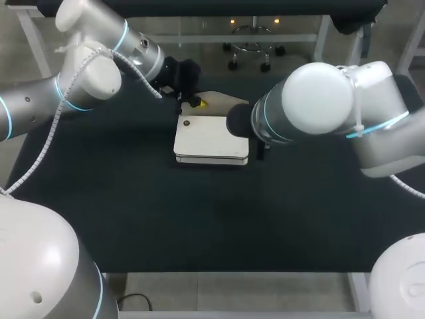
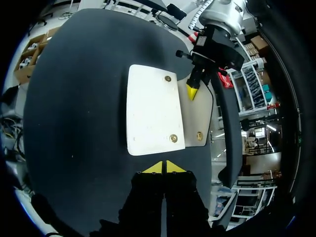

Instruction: Pick up the bag, open it, inspect its contents, close it, and place it on the opposite side

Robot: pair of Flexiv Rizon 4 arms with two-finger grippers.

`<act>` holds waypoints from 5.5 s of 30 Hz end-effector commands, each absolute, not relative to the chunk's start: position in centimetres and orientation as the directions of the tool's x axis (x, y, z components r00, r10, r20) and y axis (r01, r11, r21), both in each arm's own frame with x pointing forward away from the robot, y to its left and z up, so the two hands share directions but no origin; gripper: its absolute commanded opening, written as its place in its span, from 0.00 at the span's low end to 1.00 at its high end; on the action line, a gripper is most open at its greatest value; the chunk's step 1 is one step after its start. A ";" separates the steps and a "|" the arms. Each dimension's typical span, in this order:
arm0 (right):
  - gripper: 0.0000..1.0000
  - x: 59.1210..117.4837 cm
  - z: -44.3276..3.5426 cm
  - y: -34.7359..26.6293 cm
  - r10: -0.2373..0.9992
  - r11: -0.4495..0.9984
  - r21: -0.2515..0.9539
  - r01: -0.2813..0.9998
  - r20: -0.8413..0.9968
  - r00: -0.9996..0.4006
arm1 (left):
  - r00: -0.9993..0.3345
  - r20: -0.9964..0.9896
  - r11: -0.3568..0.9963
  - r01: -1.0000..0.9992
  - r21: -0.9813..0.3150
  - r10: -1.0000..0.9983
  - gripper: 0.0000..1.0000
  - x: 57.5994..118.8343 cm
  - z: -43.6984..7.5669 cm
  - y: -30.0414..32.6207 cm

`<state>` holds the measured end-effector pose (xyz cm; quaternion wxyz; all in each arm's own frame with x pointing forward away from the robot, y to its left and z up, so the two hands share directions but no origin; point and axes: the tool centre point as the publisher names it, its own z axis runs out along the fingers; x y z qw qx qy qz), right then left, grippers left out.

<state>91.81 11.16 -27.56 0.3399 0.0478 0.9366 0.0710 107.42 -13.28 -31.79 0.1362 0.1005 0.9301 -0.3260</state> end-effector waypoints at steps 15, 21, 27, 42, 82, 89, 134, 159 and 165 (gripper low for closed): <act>0.00 93.9 -24.7 13.2 0.086 0.981 0.182 -0.062 -0.702 -0.707 | -0.929 -0.369 0.809 0.248 -0.533 0.042 0.00 105.2 -26.7 -12.8; 0.00 94.5 -24.1 13.9 0.065 0.983 0.165 -0.083 -0.731 -0.679 | -0.929 -0.366 0.810 0.254 -0.529 0.052 0.00 104.2 -25.6 -12.9; 0.00 95.2 -23.8 14.2 0.050 0.986 0.143 -0.089 -0.753 -0.656 | -0.928 -0.367 0.791 0.268 -0.550 0.059 0.00 103.4 -24.7 -12.9; 0.00 97.0 -24.5 15.8 -0.003 0.993 0.075 -0.094 -0.768 -0.641 | -0.940 -0.338 0.767 0.246 -0.593 0.041 0.00 102.2 -23.2 -12.8; 0.00 98.5 -27.9 15.7 -0.001 0.997 0.050 -0.053 -0.723 -0.691 | -0.936 -0.352 0.752 0.229 -0.618 -0.005 0.00 101.4 -22.2 -12.7; 0.00 97.5 -28.1 15.6 -0.005 0.997 0.047 -0.057 -0.726 -0.688 | -0.934 -0.355 0.746 0.222 -0.627 -0.020 0.00 101.5 -21.9 -12.6; 0.00 98.5 -30.3 16.7 -0.013 0.998 0.042 -0.056 -0.670 -0.742 | -0.937 -0.349 0.695 0.232 -0.681 -0.029 0.00 100.9 -20.9 -12.8; 0.91 100.1 -32.2 16.5 -0.015 1.000 -0.002 -0.018 -0.636 -0.772 | -0.945 -0.326 0.664 0.249 -0.706 0.008 0.00 101.1 -21.0 -12.7; 1.00 100.1 -32.4 16.3 -0.002 1.000 0.000 -0.003 -0.632 -0.775 | -0.946 -0.325 0.660 0.248 -0.709 0.007 0.00 101.2 -20.9 -12.8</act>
